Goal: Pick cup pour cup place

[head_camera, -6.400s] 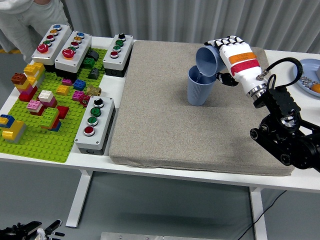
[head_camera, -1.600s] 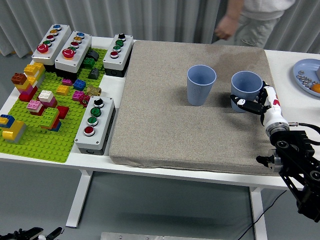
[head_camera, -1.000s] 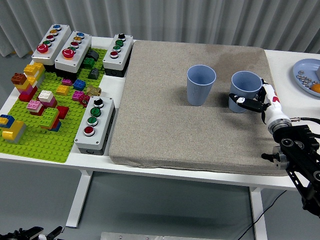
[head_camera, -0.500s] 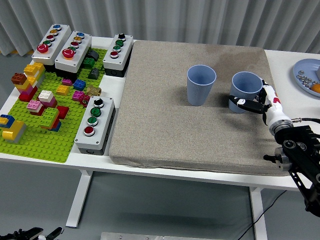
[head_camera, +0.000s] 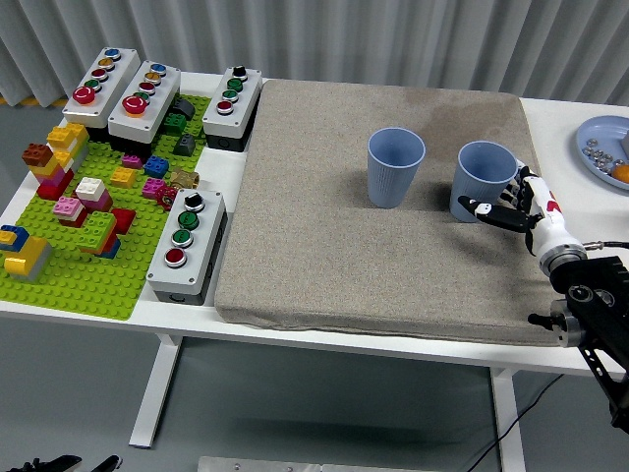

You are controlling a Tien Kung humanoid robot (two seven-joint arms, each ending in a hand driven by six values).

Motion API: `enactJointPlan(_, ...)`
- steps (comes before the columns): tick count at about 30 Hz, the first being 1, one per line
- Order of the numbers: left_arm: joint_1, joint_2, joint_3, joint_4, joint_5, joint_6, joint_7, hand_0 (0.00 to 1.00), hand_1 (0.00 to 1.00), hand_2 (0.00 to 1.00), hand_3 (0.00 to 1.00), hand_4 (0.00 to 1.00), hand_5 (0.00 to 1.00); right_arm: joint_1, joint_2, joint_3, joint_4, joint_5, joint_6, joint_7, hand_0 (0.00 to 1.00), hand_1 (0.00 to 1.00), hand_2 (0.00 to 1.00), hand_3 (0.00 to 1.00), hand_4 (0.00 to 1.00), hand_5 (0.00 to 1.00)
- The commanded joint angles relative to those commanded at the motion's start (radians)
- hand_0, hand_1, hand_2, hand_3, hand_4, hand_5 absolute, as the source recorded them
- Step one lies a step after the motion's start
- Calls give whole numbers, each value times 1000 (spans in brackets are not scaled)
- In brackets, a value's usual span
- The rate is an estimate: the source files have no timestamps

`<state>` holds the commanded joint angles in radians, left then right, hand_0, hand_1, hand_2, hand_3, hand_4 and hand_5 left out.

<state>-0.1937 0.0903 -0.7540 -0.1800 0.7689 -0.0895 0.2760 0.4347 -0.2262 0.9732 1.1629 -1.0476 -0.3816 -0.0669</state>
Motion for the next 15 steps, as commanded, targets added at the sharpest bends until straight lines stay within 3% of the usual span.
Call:
enactJointPlan(11, 9, 3, -3, 0, 3, -2, -1, 767, 785, 813, 696, 503, 998, -144, -117, 43, 205, -12, 3, -26, 930, 894, 984, 957, 906, 276)
enactJointPlan(15, 9, 4, -6, 0, 3, -2, -2, 767, 785, 812, 695, 503, 998, -179, -143, 59, 249, -16, 1, -29, 930, 892, 983, 956, 906, 279)
